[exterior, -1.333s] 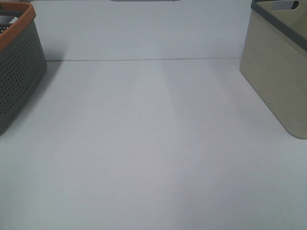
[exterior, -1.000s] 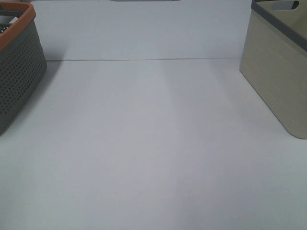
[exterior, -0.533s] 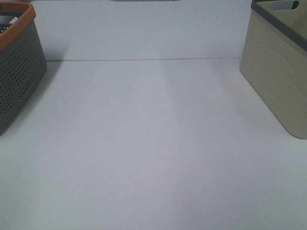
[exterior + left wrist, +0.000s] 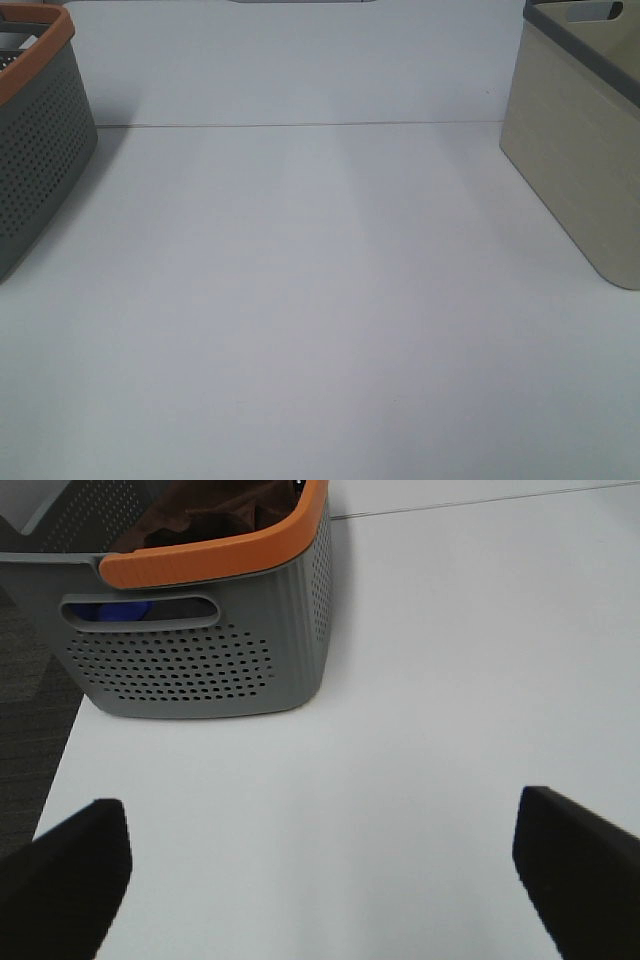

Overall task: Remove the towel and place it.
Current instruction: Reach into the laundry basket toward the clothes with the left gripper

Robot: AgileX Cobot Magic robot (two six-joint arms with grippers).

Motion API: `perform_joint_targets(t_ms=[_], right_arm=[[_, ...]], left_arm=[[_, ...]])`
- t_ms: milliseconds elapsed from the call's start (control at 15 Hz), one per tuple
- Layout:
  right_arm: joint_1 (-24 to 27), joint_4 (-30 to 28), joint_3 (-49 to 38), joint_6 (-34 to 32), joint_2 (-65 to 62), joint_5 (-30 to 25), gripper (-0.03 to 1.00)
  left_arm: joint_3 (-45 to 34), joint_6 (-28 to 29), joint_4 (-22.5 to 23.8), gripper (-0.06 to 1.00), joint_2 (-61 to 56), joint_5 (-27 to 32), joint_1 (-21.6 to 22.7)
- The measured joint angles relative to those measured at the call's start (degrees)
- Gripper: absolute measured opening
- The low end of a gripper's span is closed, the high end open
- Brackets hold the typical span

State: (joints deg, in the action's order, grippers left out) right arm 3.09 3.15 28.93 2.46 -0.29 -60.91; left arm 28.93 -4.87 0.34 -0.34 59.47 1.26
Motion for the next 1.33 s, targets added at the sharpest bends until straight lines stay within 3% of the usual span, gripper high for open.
perform_joint_targets(t_ms=[467, 1333], right_arm=[[0.0, 0.0, 0.0, 0.0, 0.0, 0.0, 0.62], [0.0, 0.0, 0.0, 0.0, 0.0, 0.0, 0.62]], left_arm=[[0.0, -0.3, -4.1, 0.99, 0.0, 0.0, 1.1], [0.0, -1.6, -2.6, 0.99, 0.2, 0.2, 1.1]])
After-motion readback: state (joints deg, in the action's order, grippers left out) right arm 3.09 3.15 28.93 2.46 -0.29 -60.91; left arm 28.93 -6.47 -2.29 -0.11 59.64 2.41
